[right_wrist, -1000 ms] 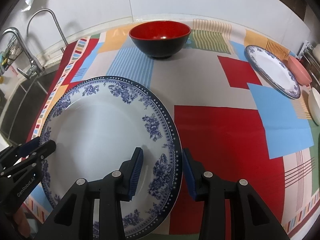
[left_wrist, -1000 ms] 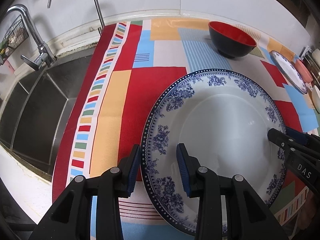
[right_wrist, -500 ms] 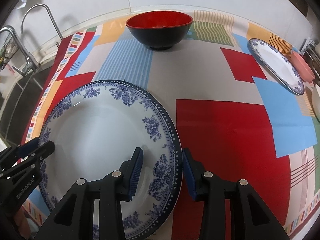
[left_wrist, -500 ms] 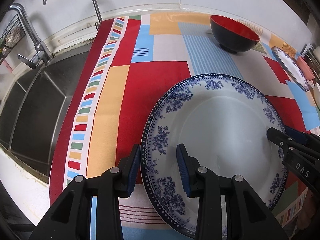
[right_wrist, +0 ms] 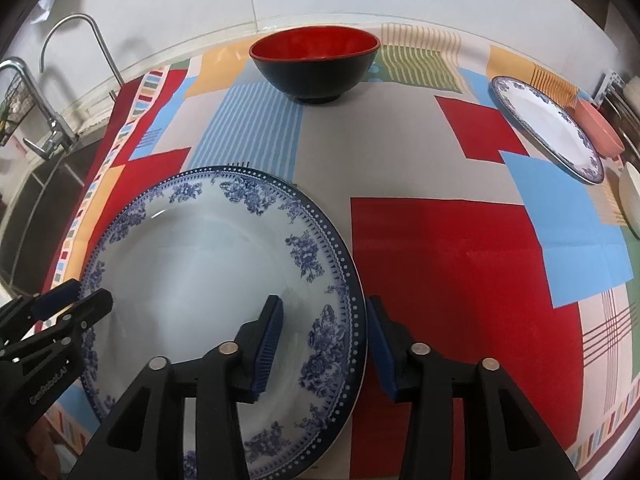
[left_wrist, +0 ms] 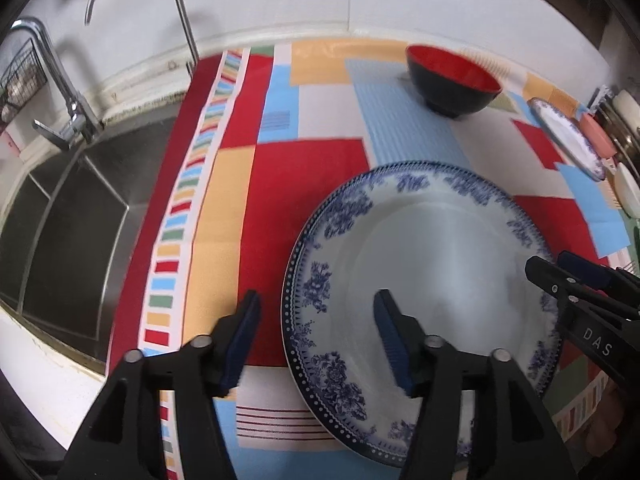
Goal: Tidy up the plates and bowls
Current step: 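Lower the blue-and-white plate onto the tablecloth and open both grippers, then move both grippers over to the lime-green plate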
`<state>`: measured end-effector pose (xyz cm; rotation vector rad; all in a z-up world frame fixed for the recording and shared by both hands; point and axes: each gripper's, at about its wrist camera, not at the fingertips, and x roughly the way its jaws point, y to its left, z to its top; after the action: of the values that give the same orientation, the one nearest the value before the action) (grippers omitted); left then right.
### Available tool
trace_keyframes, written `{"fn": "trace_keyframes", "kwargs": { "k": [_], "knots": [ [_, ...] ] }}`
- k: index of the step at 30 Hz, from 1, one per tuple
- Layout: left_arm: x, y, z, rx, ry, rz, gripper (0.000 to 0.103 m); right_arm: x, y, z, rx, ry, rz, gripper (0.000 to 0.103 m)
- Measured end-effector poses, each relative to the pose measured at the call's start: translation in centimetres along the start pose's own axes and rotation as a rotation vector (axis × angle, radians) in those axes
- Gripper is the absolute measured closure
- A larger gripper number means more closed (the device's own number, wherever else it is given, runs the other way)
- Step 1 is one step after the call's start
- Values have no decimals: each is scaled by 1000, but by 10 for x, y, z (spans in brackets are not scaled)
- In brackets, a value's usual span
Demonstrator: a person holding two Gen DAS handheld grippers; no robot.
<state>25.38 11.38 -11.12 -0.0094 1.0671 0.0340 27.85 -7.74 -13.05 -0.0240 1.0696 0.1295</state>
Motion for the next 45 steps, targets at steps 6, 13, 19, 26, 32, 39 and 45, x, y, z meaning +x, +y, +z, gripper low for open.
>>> {"fn": "trace_keyframes", "kwargs": {
  "k": [6,13,19,26,32,39,45],
  "knots": [
    [-32,-9,6,57,-89,-35,32,-30,-5,-6,55,-88,-7,49],
    [-63,-28,14,149,-203,-78,19,-74,-21,-19,153,-226,-74,32],
    [-82,-56,17,236,-268,-142,13,-104,-39,-32,209,-291,-164,25],
    [-102,-101,18,317,-328,-209,9,-138,-75,-56,299,-344,-259,16],
    [-117,-148,19,373,-366,-263,7,-162,-112,-71,364,-376,-294,14],
    [-131,-214,19,451,-397,-329,7,-191,-159,-87,423,-420,-384,14],
    [-138,-268,21,504,-415,-379,7,-211,-203,-98,467,-443,-448,14]
  ]
}}
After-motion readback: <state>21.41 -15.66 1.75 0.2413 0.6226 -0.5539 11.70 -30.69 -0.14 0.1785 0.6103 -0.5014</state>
